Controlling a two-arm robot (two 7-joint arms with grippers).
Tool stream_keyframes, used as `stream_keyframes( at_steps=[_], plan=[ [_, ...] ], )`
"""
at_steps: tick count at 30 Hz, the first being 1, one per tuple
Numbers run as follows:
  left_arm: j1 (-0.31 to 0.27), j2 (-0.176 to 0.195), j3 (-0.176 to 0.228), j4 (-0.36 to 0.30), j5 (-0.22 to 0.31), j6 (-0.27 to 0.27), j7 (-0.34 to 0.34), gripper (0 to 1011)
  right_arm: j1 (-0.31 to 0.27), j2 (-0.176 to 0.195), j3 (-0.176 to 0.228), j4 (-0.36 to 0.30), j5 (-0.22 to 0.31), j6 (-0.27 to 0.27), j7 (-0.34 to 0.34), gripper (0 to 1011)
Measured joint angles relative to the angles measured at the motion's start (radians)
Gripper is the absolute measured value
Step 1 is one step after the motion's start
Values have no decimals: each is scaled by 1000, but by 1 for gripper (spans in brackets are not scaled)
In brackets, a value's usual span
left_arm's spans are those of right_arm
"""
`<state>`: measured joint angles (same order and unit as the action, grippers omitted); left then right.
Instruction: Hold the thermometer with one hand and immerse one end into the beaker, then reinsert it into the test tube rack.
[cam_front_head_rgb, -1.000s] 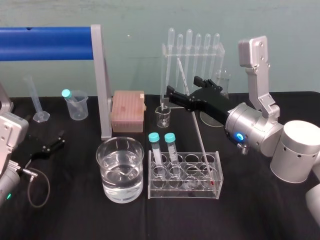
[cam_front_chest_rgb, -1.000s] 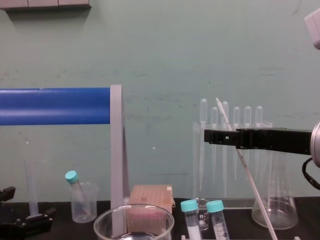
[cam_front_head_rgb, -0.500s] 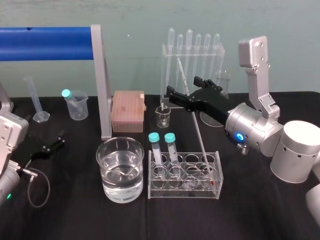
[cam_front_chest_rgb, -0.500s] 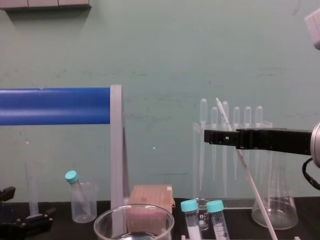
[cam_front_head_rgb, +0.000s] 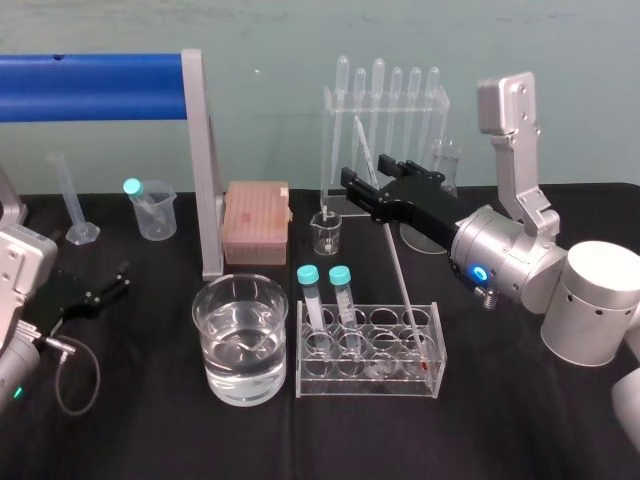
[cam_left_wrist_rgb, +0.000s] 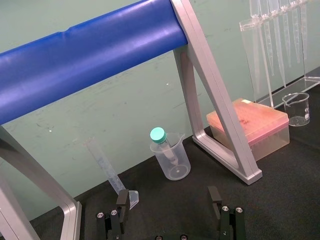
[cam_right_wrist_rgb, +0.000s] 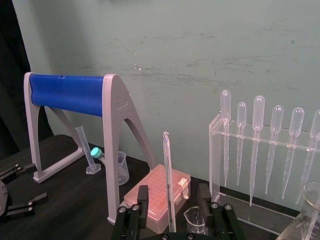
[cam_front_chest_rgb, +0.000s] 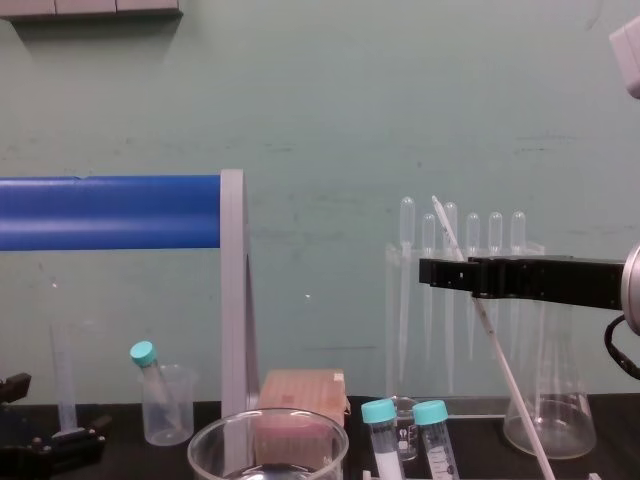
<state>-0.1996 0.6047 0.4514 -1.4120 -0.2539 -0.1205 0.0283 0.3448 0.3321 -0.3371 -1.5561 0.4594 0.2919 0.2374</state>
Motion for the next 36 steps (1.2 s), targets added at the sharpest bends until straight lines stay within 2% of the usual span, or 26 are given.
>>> stream_keyframes(
  at_steps=[4, 5, 6, 12, 17, 20, 32, 36],
  plan=[
    [0, 0, 0, 0, 0, 0, 0, 1008, 0, 0, 0, 0, 0, 0, 0, 537],
    [0, 0, 0, 0, 0, 0, 0, 1008, 0, 0, 0, 0, 0, -1, 0, 537],
    [0, 0, 0, 0, 0, 0, 0, 1008, 0, 0, 0, 0, 0, -1, 0, 466],
    [0, 0, 0, 0, 0, 0, 0, 1008, 0, 0, 0, 0, 0, -1, 0, 302],
    [0, 0, 0, 0, 0, 0, 0, 1008, 0, 0, 0, 0, 0, -1, -1, 110],
    [0, 0, 0, 0, 0, 0, 0, 1008, 0, 0, 0, 0, 0, -1, -1, 56],
    [0, 0, 0, 0, 0, 0, 0, 1008, 0, 0, 0, 0, 0, -1, -1, 57],
    [0, 0, 0, 0, 0, 0, 0, 1008, -4, 1, 5, -5, -10, -24, 1, 57]
  ],
)
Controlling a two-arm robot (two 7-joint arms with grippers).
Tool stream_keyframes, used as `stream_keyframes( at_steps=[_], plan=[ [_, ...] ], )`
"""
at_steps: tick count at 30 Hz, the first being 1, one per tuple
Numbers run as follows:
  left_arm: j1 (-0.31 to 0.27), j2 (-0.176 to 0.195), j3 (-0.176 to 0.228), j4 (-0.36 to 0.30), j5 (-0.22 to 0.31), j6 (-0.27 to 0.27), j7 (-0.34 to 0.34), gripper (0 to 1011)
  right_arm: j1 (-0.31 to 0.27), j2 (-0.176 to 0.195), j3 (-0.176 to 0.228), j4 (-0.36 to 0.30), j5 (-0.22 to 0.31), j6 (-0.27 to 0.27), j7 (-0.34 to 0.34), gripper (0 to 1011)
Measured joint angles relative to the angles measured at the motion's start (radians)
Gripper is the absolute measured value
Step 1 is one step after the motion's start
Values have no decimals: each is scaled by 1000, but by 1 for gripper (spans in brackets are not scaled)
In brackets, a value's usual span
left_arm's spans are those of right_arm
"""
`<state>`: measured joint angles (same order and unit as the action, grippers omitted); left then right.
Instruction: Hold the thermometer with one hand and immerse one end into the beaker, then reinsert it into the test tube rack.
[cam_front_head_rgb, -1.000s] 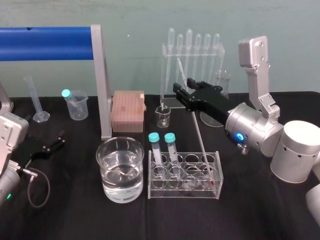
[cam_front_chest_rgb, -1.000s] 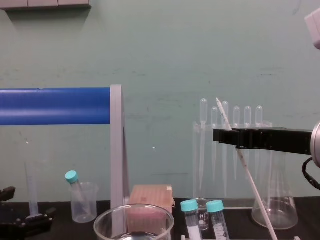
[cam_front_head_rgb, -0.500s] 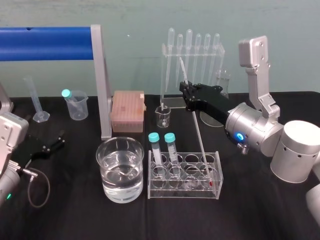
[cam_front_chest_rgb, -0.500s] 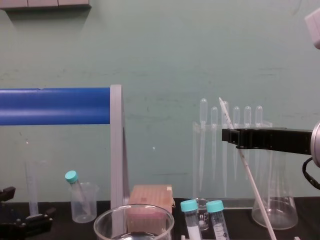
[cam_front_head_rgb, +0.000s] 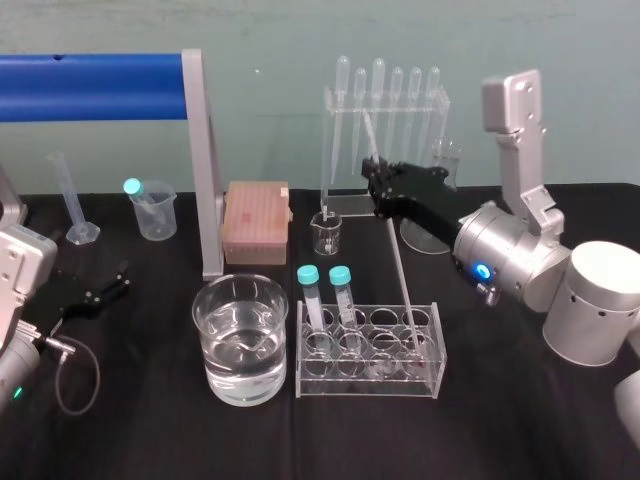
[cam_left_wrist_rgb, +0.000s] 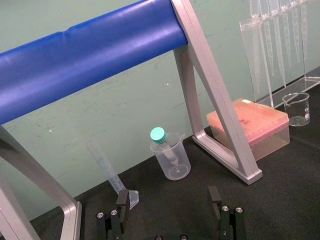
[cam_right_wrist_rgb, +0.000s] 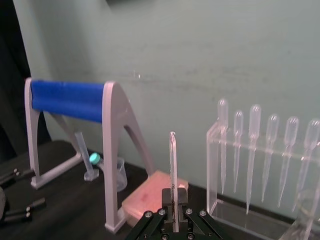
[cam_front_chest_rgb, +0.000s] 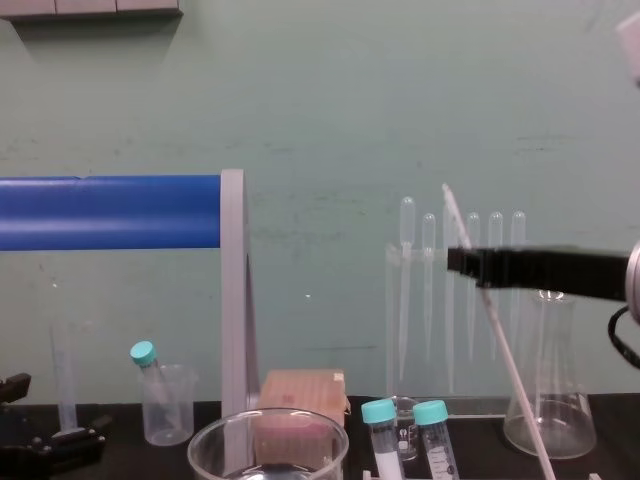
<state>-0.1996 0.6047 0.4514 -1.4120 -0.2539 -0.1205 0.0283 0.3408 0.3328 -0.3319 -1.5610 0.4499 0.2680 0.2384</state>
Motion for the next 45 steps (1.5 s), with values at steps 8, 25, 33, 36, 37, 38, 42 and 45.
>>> stream_keyframes(
  at_steps=[8, 25, 33, 36, 37, 38, 42, 45],
  plan=[
    [0, 0, 0, 0, 0, 0, 0, 1008, -19, -6, 58, -61, 42, -69, 23, 56],
    [0, 0, 0, 0, 0, 0, 0, 1008, 64, -37, 83, -109, 199, -340, 228, 56],
    [0, 0, 0, 0, 0, 0, 0, 1008, 124, -85, 18, -23, 274, -427, 354, 56],
    [0, 0, 0, 0, 0, 0, 0, 1008, 133, -96, -1, 3, 293, -437, 381, 56],
    [0, 0, 0, 0, 0, 0, 0, 1008, 135, -99, -8, 11, 299, -439, 390, 56],
    [0, 0, 0, 0, 0, 0, 0, 1008, 139, -105, -21, 26, 310, -445, 407, 57],
    [0, 0, 0, 0, 0, 0, 0, 1008, 146, -114, -56, 67, 325, -459, 450, 56],
    [0, 0, 0, 0, 0, 0, 0, 1008, 152, -118, -86, 105, 328, -471, 484, 57]
  ],
)
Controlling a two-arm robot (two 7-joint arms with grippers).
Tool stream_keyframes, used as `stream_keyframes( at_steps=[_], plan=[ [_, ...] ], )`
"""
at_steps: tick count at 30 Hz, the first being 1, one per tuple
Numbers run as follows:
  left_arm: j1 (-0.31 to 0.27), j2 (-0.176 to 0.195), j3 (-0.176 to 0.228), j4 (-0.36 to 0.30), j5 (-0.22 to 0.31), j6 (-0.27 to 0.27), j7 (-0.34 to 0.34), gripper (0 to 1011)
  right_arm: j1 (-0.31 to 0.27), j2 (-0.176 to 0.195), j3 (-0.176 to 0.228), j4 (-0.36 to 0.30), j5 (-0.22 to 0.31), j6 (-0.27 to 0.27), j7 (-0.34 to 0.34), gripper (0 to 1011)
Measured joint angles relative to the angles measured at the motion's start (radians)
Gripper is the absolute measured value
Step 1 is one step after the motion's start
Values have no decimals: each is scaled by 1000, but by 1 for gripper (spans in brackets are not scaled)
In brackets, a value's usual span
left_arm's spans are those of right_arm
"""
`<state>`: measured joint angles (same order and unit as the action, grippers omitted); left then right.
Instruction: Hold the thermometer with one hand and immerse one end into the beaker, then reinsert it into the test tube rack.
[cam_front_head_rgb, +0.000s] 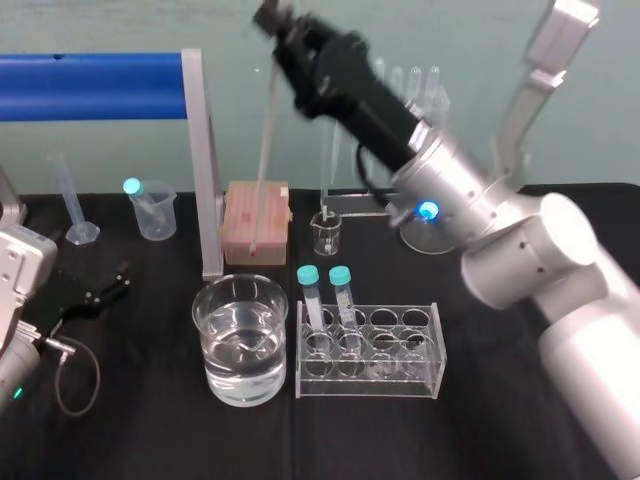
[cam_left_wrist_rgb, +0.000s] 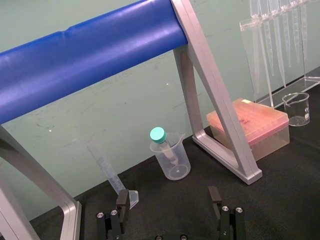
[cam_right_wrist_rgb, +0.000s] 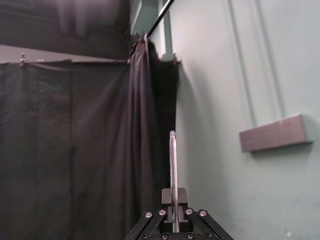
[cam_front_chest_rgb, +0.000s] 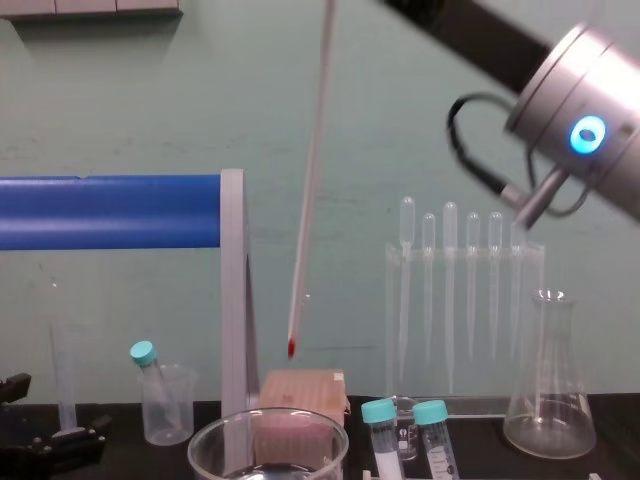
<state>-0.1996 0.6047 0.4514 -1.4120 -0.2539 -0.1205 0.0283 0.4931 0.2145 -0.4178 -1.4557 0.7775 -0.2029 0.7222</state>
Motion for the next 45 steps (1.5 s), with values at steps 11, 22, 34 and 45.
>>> stream_keyframes(
  at_steps=[11, 22, 34, 45],
  plan=[
    [0, 0, 0, 0, 0, 0, 0, 1008, 26, -13, -79, 130, -7, -45, 67, 56],
    [0, 0, 0, 0, 0, 0, 0, 1008, 46, -30, -115, 246, -12, -74, 112, 57],
    [0, 0, 0, 0, 0, 0, 0, 1008, 54, -30, -131, 288, -24, -78, 140, 57],
    [0, 0, 0, 0, 0, 0, 0, 1008, 61, -27, -145, 312, -31, -76, 163, 56]
  ],
)
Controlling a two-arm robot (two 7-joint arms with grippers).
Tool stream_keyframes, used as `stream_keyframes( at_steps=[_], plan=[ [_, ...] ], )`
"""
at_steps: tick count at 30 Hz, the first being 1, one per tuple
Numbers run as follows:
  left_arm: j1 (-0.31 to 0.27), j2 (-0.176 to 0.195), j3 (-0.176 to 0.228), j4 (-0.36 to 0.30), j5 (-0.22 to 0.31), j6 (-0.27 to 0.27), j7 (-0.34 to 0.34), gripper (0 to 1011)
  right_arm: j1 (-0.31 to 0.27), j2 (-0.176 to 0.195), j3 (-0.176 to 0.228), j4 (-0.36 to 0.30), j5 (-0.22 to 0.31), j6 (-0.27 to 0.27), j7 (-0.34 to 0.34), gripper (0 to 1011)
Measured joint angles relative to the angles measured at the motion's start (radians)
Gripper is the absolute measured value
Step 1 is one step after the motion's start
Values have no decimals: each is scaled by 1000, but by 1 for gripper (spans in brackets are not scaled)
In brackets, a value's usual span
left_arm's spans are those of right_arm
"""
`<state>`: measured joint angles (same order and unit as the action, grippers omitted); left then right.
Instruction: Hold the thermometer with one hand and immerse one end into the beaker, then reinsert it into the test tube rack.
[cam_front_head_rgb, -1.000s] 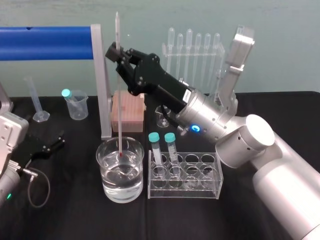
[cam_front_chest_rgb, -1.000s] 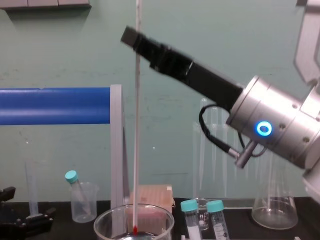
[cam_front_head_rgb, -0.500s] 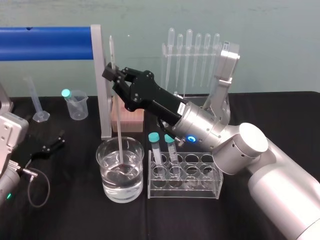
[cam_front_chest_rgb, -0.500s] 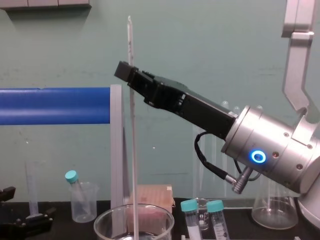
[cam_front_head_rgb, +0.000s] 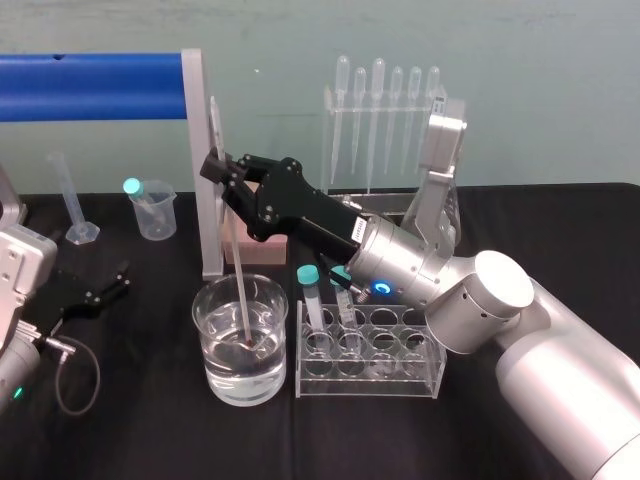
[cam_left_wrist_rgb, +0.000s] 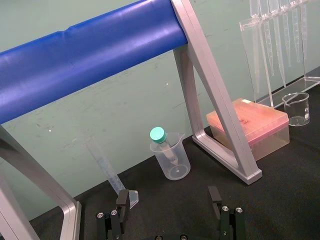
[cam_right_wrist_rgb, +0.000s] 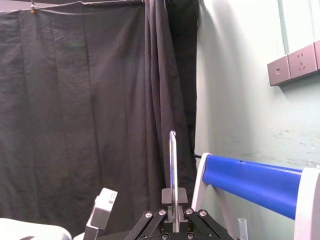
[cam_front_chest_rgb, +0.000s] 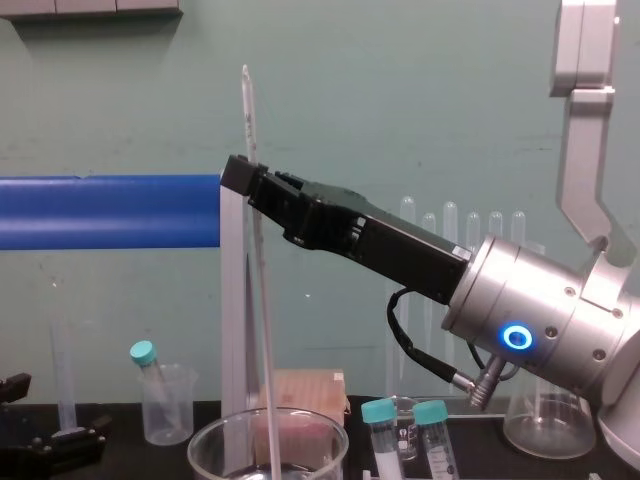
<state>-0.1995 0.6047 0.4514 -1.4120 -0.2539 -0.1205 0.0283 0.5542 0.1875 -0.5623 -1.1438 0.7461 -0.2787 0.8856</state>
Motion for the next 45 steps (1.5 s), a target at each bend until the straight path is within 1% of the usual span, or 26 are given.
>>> stream_keyframes(
  at_steps=[6, 45],
  plan=[
    [0, 0, 0, 0, 0, 0, 0, 1008, 1, 0, -3, 5, 0, 1, 8, 57],
    [0, 0, 0, 0, 0, 0, 0, 1008, 0, 0, -2, 3, -1, 0, 5, 56]
  ],
)
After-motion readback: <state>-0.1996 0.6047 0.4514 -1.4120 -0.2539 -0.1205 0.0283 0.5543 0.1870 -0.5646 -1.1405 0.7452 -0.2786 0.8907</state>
